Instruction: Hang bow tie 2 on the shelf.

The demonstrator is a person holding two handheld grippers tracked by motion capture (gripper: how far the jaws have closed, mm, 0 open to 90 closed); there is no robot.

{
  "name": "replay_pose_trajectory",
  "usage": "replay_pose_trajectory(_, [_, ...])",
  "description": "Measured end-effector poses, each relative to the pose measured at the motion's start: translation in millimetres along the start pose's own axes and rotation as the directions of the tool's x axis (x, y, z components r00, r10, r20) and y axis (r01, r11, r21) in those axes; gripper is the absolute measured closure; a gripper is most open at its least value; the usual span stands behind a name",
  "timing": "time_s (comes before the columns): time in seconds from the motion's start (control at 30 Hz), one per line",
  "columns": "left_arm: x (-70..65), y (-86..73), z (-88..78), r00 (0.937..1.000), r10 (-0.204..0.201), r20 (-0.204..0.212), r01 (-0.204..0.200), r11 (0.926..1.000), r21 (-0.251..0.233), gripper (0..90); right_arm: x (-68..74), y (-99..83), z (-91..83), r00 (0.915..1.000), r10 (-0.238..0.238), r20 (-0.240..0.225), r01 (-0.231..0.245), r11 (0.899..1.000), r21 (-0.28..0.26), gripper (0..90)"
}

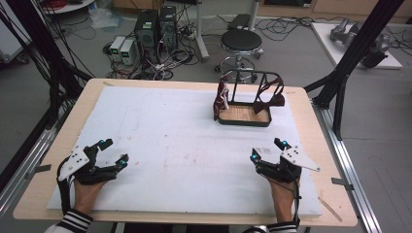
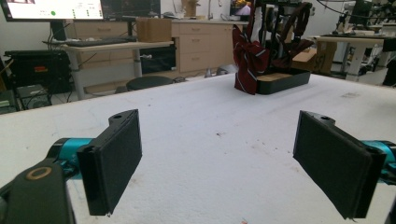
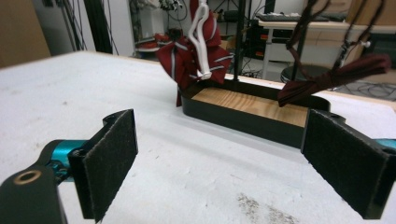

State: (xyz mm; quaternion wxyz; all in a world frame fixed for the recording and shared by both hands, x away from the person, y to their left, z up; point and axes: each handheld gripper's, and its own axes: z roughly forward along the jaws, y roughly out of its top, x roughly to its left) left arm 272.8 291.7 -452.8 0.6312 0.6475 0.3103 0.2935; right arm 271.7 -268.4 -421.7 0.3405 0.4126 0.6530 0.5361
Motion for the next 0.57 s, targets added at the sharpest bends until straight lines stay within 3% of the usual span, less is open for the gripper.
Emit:
replay_pose_trajectory(0.07, [-0.1, -0.1, -0.2, 1.0000, -0.002, -0.002, 0.002, 1.0000, -0.001, 15.7, 2.3, -5.8, -1.3, 0.9999, -0.012, -0.008, 0.011, 0.998, -0.060, 10.0])
replay_pose_trajectory(0.23, [-0.1, -0.1, -0.4, 1.0000, -0.001, -0.003, 0.001, 1.0000, 0.001, 15.7, 0.4, -20.6, -3.1, 0.9997, 0.017, -0.016, -0.018, 0.999, -0.049, 10.0])
replay_pose_trajectory(0.33, [-0.6, -0.1, -0.5, 1.0000, -0.002, -0.004, 0.002, 1.0000, -0.001, 15.7, 0.7, -26.8, -4.0, 0.9998, -0.009, -0.020, 0.008, 0.999, -0.049, 10.0])
replay_pose_trajectory(0.57, [-0.1, -0.3, -0.6, 1.0000, -0.005, -0.006, 0.005, 1.0000, -0.001, 15.7, -0.1, -31.5, -6.8, 0.9998, 0.001, -0.018, -0.003, 0.997, -0.081, 10.0])
